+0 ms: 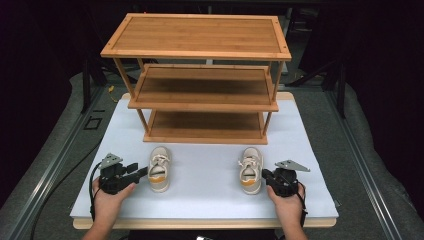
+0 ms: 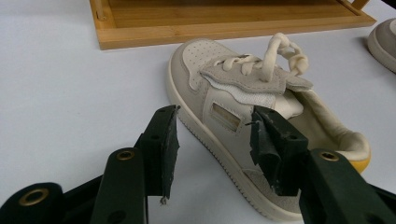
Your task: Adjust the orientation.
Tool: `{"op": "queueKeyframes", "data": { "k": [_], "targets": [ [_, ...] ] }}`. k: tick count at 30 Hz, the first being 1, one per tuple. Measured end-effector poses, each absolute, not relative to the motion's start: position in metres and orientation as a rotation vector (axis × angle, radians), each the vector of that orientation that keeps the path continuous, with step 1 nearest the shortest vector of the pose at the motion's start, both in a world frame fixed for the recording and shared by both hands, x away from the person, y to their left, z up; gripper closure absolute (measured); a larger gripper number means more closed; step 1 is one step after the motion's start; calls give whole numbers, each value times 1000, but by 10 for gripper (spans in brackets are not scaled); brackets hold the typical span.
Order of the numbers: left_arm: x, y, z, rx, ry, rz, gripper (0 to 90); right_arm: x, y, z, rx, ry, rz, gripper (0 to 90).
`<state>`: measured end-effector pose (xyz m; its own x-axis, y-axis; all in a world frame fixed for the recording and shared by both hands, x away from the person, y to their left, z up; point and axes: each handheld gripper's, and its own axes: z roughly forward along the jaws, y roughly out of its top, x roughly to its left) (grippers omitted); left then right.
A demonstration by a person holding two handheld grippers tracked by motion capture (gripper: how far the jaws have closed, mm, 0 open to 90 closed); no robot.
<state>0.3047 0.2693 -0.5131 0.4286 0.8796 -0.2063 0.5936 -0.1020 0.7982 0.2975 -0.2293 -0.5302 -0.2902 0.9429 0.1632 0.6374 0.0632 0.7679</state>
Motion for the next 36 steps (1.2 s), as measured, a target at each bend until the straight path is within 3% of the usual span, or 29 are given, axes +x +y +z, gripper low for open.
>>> {"op": "queueKeyframes", "data": {
  "k": [26, 36],
  "targets": [
    [307, 255, -504, 1791, 1199, 348, 461, 278, -222, -501, 1483, 1851, 1171, 630],
    [324, 241, -520, 1873, 1239, 356, 483, 285, -218, -519, 1533, 1918, 1141, 554]
  ]
}}
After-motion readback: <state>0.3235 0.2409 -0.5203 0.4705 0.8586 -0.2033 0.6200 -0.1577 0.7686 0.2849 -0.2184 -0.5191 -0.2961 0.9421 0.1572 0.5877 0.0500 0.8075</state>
